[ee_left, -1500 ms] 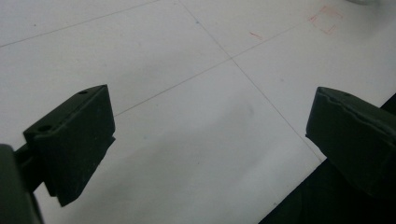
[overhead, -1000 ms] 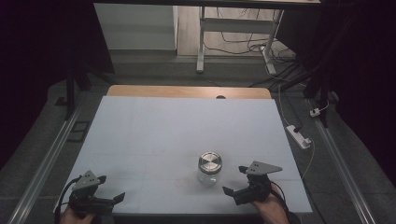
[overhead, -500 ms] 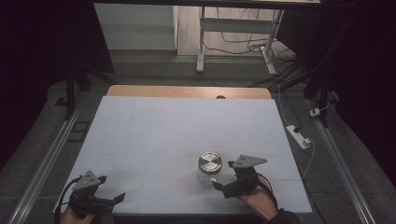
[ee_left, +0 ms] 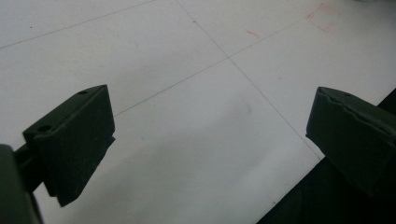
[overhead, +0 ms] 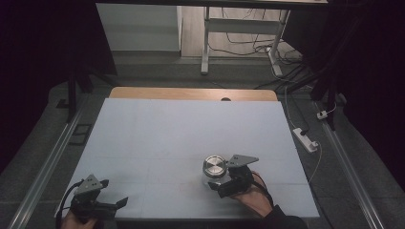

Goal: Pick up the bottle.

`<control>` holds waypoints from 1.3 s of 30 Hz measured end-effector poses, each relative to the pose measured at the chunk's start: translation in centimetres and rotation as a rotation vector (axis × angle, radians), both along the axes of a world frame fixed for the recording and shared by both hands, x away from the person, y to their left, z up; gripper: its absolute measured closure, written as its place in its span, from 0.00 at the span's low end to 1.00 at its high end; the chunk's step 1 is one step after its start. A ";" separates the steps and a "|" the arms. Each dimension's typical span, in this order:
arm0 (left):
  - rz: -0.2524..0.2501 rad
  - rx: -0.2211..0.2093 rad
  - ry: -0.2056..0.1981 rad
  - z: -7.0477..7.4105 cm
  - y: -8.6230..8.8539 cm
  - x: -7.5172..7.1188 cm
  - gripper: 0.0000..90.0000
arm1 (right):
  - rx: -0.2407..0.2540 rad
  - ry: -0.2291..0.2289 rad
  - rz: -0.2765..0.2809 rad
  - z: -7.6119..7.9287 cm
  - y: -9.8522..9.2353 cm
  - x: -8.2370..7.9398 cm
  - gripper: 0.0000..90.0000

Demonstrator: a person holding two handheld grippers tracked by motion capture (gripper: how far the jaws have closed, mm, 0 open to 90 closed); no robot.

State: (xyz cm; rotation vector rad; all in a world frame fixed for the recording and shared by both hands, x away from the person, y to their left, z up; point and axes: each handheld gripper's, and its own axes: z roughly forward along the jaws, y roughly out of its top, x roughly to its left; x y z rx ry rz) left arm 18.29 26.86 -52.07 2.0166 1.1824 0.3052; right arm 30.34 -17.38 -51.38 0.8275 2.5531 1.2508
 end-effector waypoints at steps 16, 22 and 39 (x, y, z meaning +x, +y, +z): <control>-0.001 0.000 -0.002 0.0 0.0 0.0 0.02 | -0.017 -0.068 0.073 0.0 1.2 0.4 0.14; -0.004 -0.001 -0.005 0.0 0.0 0.0 0.02 | -0.017 -0.107 0.096 0.1 1.2 0.1 0.15; -0.007 -0.014 -0.005 0.0 0.2 0.0 0.02 | 0.002 -0.114 0.073 0.5 1.0 0.1 0.16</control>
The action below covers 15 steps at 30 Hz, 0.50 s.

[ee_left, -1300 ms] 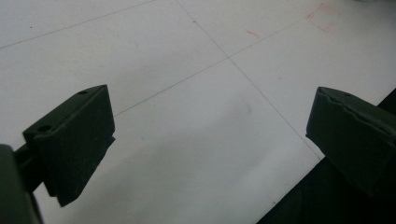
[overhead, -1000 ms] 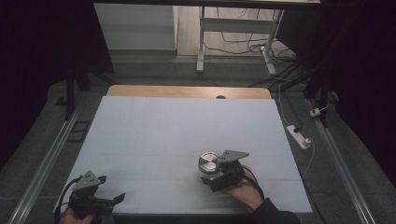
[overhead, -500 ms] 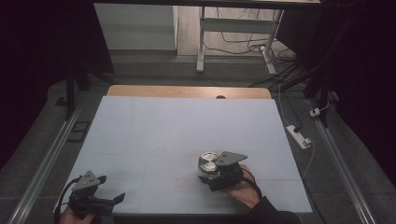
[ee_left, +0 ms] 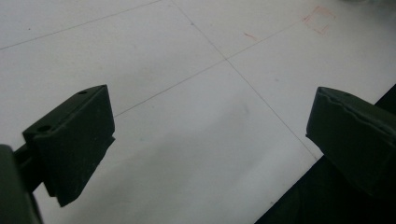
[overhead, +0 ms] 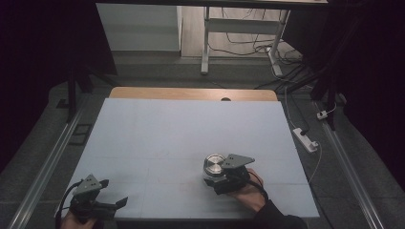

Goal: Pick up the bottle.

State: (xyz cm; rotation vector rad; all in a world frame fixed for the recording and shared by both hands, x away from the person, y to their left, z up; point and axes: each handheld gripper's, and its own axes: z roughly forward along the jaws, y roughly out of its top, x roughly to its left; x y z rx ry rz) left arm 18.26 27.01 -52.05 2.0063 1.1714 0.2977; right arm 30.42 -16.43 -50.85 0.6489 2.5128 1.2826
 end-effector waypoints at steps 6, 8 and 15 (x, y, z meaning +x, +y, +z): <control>0.000 -0.001 0.001 0.0 0.0 0.0 0.02 | 0.027 0.002 -0.007 0.8 -0.3 0.1 0.16; 0.004 -0.005 0.002 0.0 0.0 0.0 0.02 | 0.038 0.002 -0.005 1.2 -0.4 0.0 0.16; 0.003 -0.010 0.000 0.0 0.1 0.0 0.02 | 0.052 0.005 0.009 2.6 0.2 0.0 0.16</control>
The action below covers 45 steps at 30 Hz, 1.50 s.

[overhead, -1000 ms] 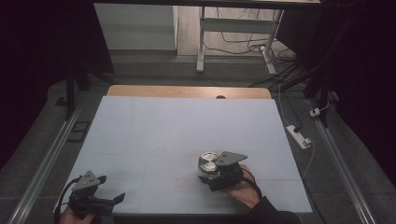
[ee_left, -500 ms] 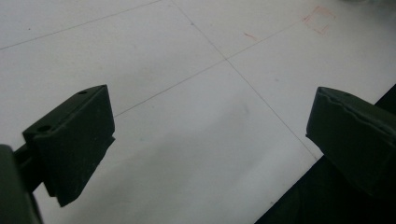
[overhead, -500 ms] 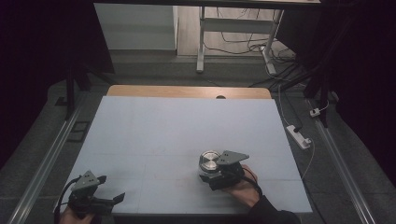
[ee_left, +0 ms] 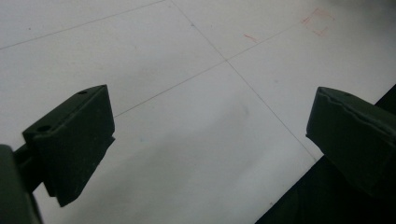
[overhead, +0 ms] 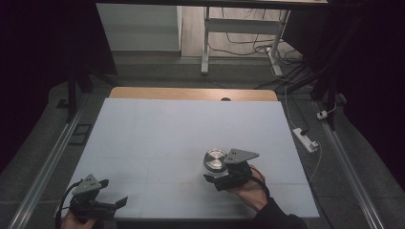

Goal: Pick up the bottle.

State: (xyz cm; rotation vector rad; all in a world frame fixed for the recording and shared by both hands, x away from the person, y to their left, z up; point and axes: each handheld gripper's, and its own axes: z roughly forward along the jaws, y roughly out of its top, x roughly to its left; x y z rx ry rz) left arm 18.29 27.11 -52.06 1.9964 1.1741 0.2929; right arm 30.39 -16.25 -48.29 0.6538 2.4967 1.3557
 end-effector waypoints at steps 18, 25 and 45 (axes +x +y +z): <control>-0.001 -0.004 0.003 0.0 0.1 0.0 0.02 | 0.014 -0.014 0.049 2.3 1.7 0.0 0.16; 0.002 -0.008 0.006 0.0 0.1 0.0 0.02 | 0.014 -0.014 0.073 2.8 2.8 0.1 0.16; 0.000 -0.004 0.008 0.0 0.0 0.1 0.01 | 0.001 -0.013 0.150 2.7 6.1 -0.4 0.16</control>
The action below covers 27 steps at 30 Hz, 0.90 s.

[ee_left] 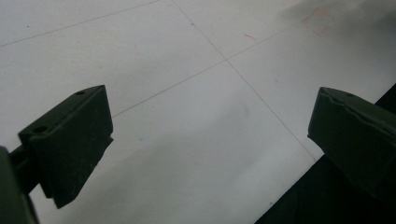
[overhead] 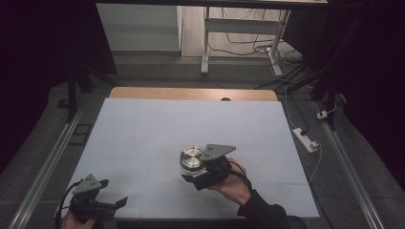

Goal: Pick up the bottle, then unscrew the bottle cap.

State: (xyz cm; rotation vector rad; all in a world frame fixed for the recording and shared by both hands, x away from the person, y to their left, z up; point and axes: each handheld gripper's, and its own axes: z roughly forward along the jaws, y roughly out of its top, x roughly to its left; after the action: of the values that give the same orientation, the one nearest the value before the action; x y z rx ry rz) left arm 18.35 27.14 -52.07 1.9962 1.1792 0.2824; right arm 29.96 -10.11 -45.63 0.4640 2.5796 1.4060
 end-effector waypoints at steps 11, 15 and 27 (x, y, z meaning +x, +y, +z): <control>0.003 0.001 0.000 0.0 0.0 0.1 0.00 | 0.003 -0.003 0.006 -0.2 0.2 0.0 0.16; 0.003 0.001 0.004 0.0 0.0 0.1 0.00 | 0.005 -0.004 0.008 -0.3 0.2 0.0 0.16; -0.067 -0.036 -0.061 1.5 -1.1 0.3 0.00 | 0.029 -0.005 0.010 -0.1 0.0 0.1 0.16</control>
State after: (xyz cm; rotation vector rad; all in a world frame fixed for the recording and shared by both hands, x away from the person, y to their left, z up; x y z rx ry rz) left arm 18.65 26.03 -50.53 1.9782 1.0701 0.2839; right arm 30.06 -10.14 -45.74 0.4524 2.5640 1.4476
